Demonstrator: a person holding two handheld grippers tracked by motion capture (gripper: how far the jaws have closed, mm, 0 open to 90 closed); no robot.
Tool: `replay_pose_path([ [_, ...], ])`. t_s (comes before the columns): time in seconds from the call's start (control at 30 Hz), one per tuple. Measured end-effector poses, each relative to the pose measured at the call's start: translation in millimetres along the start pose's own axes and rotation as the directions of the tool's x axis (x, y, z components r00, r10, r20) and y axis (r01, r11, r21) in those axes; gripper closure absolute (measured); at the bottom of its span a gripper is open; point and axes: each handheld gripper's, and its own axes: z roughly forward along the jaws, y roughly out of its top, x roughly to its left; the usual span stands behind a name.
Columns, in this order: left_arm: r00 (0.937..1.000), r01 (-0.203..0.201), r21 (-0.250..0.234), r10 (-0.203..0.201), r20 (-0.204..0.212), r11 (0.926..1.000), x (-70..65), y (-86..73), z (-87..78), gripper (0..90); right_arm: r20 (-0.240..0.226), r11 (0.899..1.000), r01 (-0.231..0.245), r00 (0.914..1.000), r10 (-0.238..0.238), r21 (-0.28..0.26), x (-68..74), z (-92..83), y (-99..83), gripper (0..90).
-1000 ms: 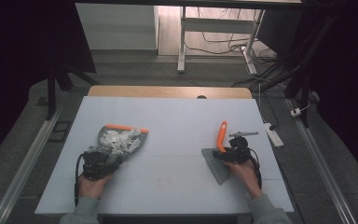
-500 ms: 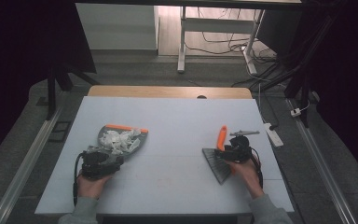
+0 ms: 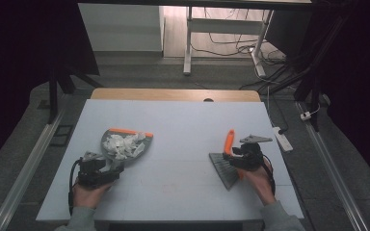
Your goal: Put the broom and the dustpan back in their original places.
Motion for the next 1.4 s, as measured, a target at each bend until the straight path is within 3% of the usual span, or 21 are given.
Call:
replay_pose_path([
  [0.17,0.9974,-0.067,0.000,0.067,0.025,0.9977,-2.2,5.8,-9.0,24.3,-0.034,0.999,0.051,0.9981,-0.052,-0.018,4.4,-3.8,-1.0,46.0],
  [0.27,0.9912,-0.115,-0.011,0.116,0.065,0.9933,-2.1,10.1,-11.6,25.0,-0.050,0.997,0.079,0.9955,-0.080,-0.027,6.3,-4.4,-1.0,46.0],
  [0.37,0.9782,-0.162,-0.027,0.164,0.127,0.9864,-1.6,14.4,-10.8,26.2,-0.063,0.994,0.101,0.9927,-0.103,-0.030,8.6,-4.4,-1.3,46.0],
  [0.5,0.9524,-0.225,-0.017,0.224,0.207,0.9742,-2.8,18.8,-5.6,26.2,-0.080,0.990,0.136,0.9870,-0.139,-0.045,14.5,-6.8,-3.8,46.0],
  [0.6,0.9389,-0.258,-0.014,0.254,0.232,0.9660,-3.3,18.2,-3.9,26.1,-0.088,0.987,0.153,0.9836,-0.158,-0.056,20.4,-11.4,-7.8,46.0],
  [0.8,0.9246,-0.284,-0.050,0.287,0.250,0.9576,-2.3,9.8,-12.3,26.1,-0.085,0.978,0.180,0.9783,-0.189,-0.105,28.6,-26.0,-17.5,45.9],
  [1.1,0.9011,-0.340,-0.070,0.346,0.261,0.9379,-6.9,-8.2,-24.2,25.7,-0.074,0.967,0.198,0.9745,-0.212,-0.163,29.6,-49.1,-42.1,44.6],
  [1.13,0.8991,-0.345,-0.070,0.351,0.261,0.9360,-7.1,-9.4,-25.0,25.7,-0.075,0.966,0.199,0.9740,-0.214,-0.165,28.9,-51.3,-44.9,44.5],
  [1.3,0.9055,-0.334,-0.059,0.337,0.257,0.9408,-3.8,-11.9,-22.6,25.8,-0.067,0.968,0.186,0.9776,-0.199,-0.168,18.8,-56.8,-52.7,44.5],
  [1.4,0.9058,-0.335,-0.048,0.336,0.259,0.9410,-2.8,-11.5,-19.2,25.7,-0.065,0.969,0.178,0.9794,-0.191,-0.172,13.4,-55.2,-51.7,44.5],
])
